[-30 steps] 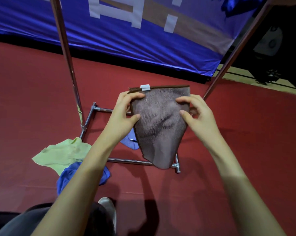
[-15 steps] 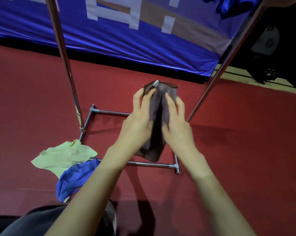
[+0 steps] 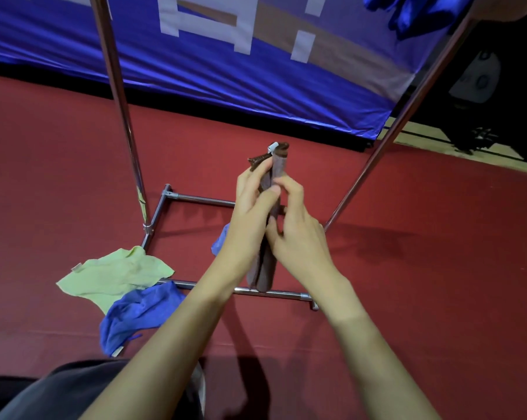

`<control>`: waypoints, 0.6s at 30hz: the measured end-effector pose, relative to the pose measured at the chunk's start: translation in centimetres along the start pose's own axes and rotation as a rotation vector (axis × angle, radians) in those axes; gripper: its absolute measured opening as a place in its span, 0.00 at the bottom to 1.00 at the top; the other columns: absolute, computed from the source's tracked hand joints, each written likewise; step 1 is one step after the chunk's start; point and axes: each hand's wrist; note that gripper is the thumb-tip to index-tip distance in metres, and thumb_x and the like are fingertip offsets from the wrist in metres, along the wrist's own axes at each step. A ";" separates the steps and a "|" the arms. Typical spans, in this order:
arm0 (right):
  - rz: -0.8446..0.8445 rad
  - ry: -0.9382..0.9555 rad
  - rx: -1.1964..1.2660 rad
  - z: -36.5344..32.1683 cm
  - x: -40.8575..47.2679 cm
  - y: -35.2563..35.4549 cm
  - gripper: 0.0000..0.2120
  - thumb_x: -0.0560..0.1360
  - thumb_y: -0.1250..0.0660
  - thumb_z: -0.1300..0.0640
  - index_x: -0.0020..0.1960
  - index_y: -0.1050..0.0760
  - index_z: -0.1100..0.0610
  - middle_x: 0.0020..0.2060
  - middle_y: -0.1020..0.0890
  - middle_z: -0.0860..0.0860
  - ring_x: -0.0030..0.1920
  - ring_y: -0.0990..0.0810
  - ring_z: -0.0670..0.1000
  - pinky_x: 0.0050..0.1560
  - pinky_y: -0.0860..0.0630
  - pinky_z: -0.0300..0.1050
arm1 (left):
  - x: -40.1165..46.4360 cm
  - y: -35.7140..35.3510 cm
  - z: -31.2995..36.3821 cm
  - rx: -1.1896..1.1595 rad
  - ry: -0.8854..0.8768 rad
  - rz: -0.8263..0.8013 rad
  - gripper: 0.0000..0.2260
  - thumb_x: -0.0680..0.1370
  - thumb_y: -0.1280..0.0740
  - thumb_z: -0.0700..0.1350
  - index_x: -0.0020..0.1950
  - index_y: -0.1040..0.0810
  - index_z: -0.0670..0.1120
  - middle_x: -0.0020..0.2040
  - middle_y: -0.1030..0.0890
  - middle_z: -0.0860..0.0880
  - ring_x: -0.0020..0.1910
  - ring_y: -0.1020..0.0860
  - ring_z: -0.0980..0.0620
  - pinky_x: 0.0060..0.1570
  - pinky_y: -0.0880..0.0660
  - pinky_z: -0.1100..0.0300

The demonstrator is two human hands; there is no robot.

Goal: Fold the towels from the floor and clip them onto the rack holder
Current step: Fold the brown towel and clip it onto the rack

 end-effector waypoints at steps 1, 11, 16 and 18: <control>0.001 0.003 0.006 0.1 -0.1 0.1 0.29 0.73 0.40 0.64 0.64 0.51 0.42 0.65 0.27 0.53 0.53 0.21 0.63 0.46 0.24 0.56 | 0.0 0.0 0.3 -0.032 0.010 0.028 0.15 0.79 0.41 0.37 0.65 0.30 0.48 0.59 0.31 0.52 0.54 0.28 0.68 0.52 0.31 0.75; 0.173 -0.049 0.319 1.9 2.3 2.3 0.14 0.73 0.35 0.63 0.54 0.30 0.49 0.50 0.21 0.44 0.44 0.22 0.41 0.40 0.26 0.38 | 1.0 1.8 -1.5 0.211 -0.120 0.220 0.09 0.77 0.40 0.37 0.53 0.22 0.43 0.50 0.19 0.50 0.53 0.22 0.52 0.60 0.27 0.53; 0.163 -0.186 0.543 1.8 3.0 1.8 0.17 0.71 0.30 0.62 0.57 0.29 0.52 0.51 0.22 0.45 0.51 0.24 0.42 0.49 0.29 0.28 | 1.0 1.8 -1.2 0.170 -0.130 0.130 0.14 0.78 0.43 0.33 0.49 0.24 0.49 0.46 0.20 0.57 0.49 0.23 0.60 0.55 0.27 0.64; 0.114 -0.170 0.577 2.0 2.9 1.7 0.13 0.71 0.30 0.63 0.54 0.25 0.54 0.48 0.20 0.46 0.51 0.22 0.44 0.54 0.28 0.34 | 1.0 1.7 -1.0 0.164 -0.147 0.112 0.13 0.77 0.43 0.32 0.50 0.25 0.48 0.46 0.21 0.56 0.47 0.24 0.63 0.53 0.28 0.67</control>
Point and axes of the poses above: each hand's wrist, its own x-axis towards the middle knuckle, its own y-axis out of the back of the hand, z = x × y
